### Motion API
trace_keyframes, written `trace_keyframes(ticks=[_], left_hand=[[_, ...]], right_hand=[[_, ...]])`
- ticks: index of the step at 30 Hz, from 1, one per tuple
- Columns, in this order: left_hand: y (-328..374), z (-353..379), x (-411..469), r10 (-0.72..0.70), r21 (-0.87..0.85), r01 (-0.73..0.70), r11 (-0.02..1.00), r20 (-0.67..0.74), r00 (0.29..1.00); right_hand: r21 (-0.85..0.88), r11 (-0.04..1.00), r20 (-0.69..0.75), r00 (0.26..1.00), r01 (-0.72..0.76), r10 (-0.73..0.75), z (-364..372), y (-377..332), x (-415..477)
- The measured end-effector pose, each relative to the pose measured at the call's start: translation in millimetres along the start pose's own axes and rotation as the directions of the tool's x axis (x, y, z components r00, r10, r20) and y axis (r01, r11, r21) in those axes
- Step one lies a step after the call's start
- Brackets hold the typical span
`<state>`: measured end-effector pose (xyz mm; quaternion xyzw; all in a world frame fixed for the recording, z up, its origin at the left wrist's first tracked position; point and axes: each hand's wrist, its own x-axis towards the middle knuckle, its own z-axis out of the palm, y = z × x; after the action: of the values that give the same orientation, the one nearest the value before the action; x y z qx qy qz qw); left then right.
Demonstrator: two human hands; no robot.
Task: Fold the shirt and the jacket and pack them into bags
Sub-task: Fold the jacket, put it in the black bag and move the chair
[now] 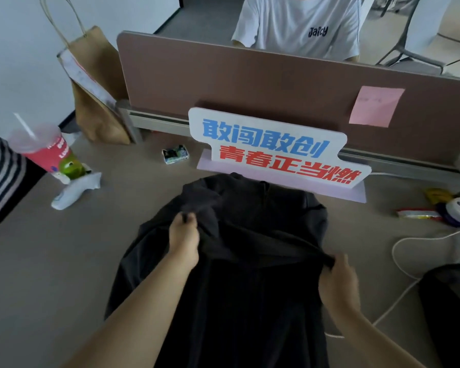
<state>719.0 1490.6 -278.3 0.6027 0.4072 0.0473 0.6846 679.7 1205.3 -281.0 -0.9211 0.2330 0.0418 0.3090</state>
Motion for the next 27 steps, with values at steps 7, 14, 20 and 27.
trace_keyframes(ticks=[7,14,20,27], left_hand=[[-6.4,-26.3,3.5,-0.326,-0.323,0.381,0.866,0.213,0.921],[23.6,1.0,8.3,-0.227,-0.11,0.261,0.959,0.25,0.941],[36.4,2.9,27.8,-0.322,-0.166,0.346,0.924,0.153,0.934],[11.6,4.5,27.6,-0.45,0.053,0.451,0.891,0.242,0.86]], right_hand=[[-0.247,0.954,0.038,0.982,-0.17,0.185,-0.6,21.1,5.5],[-0.429,0.837,0.113,0.94,0.338,-0.322,2.2,5.1,15.7],[-0.193,0.974,-0.054,0.99,0.118,-0.131,0.3,23.0,26.3],[-0.264,0.924,-0.009,0.958,0.276,-0.288,12.1,61.4,25.9]])
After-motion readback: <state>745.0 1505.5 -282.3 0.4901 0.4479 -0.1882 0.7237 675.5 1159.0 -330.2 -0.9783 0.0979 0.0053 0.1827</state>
